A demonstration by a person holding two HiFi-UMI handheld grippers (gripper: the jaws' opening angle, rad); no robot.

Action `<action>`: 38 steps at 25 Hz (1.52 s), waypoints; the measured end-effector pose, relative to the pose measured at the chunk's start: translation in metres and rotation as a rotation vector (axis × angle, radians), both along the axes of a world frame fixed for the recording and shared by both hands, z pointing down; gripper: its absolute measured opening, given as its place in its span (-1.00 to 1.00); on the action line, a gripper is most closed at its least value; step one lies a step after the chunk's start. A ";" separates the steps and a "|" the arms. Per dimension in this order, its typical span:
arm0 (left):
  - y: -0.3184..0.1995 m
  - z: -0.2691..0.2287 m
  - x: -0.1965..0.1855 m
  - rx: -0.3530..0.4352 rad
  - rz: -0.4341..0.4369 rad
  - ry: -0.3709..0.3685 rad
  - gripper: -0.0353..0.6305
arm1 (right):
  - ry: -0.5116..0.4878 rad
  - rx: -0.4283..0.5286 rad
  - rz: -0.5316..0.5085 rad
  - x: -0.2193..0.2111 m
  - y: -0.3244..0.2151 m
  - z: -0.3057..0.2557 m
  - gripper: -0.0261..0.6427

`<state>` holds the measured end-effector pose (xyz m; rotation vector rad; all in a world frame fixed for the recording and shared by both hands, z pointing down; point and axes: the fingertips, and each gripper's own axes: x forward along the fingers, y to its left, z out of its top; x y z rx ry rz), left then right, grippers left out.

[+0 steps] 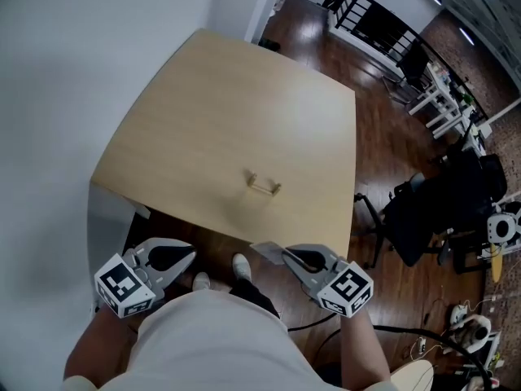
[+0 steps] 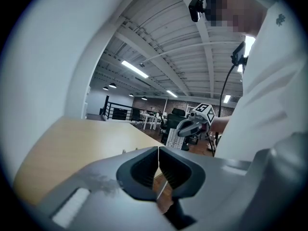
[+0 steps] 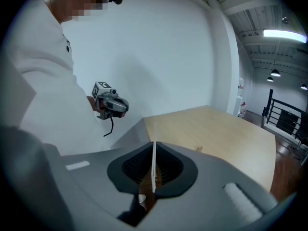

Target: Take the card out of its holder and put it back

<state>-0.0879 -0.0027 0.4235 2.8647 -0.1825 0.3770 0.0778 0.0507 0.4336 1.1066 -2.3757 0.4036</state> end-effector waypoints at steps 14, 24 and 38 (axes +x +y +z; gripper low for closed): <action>0.007 0.004 0.004 0.014 0.031 0.001 -0.86 | -0.007 -0.010 -0.046 -0.027 0.038 -0.013 -0.86; 0.007 0.000 0.011 0.021 0.022 0.010 -0.79 | 0.007 0.017 -0.041 -0.007 0.022 -0.018 -0.86; -0.010 0.012 0.028 -0.010 -0.156 -0.017 -0.79 | 0.041 0.051 -0.112 0.074 -0.086 0.004 -0.86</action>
